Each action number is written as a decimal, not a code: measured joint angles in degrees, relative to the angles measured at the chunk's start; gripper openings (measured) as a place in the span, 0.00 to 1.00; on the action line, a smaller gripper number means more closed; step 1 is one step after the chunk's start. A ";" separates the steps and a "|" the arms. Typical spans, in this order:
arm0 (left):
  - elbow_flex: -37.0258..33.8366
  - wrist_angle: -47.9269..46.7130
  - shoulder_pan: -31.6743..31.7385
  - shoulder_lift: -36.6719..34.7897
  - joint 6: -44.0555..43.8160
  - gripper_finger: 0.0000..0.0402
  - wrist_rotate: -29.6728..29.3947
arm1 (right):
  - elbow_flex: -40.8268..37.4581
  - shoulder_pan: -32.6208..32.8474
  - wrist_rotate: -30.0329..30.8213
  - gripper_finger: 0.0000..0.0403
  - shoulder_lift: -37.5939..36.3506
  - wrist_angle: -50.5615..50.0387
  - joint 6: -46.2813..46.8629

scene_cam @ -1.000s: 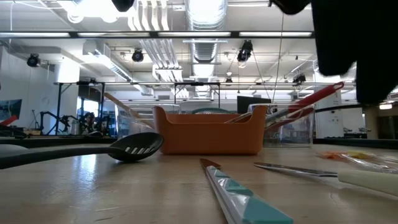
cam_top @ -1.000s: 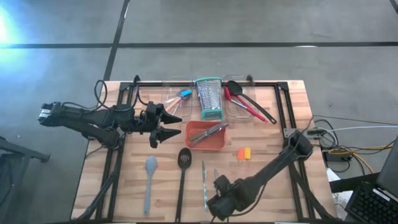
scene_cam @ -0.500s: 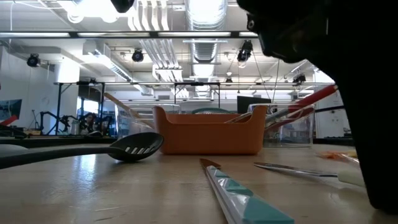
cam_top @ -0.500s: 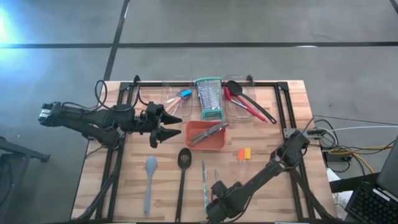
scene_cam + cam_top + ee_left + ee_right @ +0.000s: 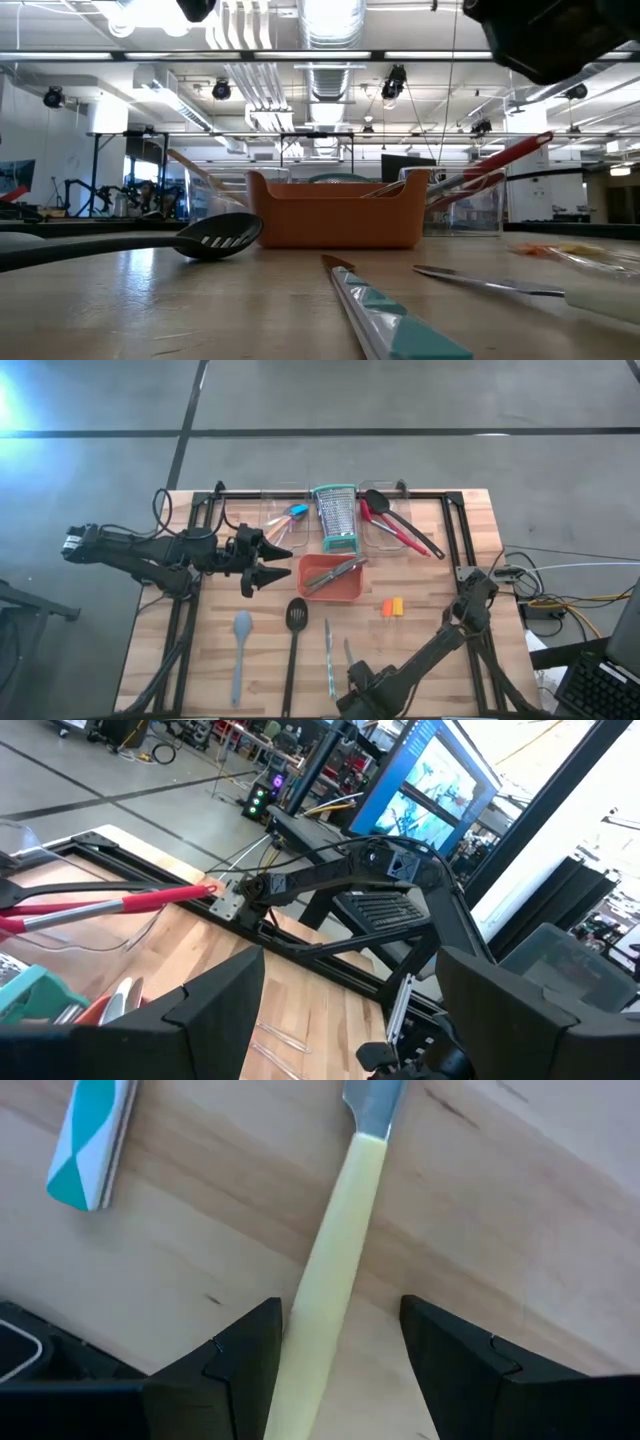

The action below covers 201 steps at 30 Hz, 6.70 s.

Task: Pick & Place Kitchen Items
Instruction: Put the yellow knife into the orange bin

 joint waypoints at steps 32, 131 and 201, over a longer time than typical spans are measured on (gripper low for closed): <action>0.00 -0.65 0.00 0.00 -1.01 0.75 0.67 | -3.41 2.31 6.04 0.10 -5.78 -6.82 2.71; 2.84 37.01 7.11 14.40 7.15 0.73 16.92 | -14.23 -29.90 14.95 0.10 -43.89 43.54 -72.60; 3.04 -7.32 9.86 29.13 3.29 0.12 -0.55 | -14.71 -30.41 34.31 0.40 -60.20 -5.09 -53.59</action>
